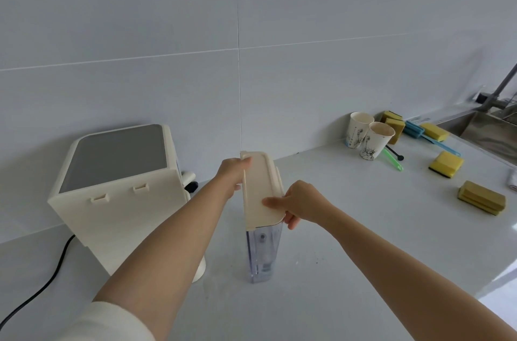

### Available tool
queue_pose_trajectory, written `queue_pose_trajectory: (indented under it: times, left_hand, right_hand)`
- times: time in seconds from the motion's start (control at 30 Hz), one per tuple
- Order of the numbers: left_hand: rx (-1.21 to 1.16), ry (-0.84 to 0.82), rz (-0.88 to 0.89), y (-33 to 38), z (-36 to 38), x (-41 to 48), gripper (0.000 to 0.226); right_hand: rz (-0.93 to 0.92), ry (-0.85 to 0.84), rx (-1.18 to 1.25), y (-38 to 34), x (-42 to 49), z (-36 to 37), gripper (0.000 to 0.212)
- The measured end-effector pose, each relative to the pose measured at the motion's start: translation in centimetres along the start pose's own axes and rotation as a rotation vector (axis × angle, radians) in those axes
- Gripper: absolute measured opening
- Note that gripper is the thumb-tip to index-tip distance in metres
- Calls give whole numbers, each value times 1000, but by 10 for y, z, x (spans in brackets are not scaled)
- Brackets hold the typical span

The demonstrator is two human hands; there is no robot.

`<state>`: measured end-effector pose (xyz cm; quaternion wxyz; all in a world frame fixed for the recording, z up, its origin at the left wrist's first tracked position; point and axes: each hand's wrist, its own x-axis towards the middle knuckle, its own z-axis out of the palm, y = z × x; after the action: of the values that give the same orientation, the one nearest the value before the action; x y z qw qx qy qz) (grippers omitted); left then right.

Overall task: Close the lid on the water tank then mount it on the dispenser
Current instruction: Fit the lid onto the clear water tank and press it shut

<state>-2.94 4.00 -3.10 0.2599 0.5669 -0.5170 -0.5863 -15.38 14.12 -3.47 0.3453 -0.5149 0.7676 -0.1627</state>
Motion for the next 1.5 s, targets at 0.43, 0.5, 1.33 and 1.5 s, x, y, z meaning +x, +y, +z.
queue_pose_trajectory:
  times: [0.43,0.5,1.33,1.5]
  left_hand:
    - [227,144,213,-14,12,-48,84]
    - [303,147,228,-19,16,-59,91]
    - [725,164,337,-39,22,-83,97]
    - [764,92,327,-37,0,-79,97]
  right_hand:
    - [-194,274,-5,-20,26,-41,42]
    - [-253,210,3,-28,36,-41,45]
    - [-251,43,-337,-49,68,-19,47]
    - [-205,82,-306,-33,68,-30,44]
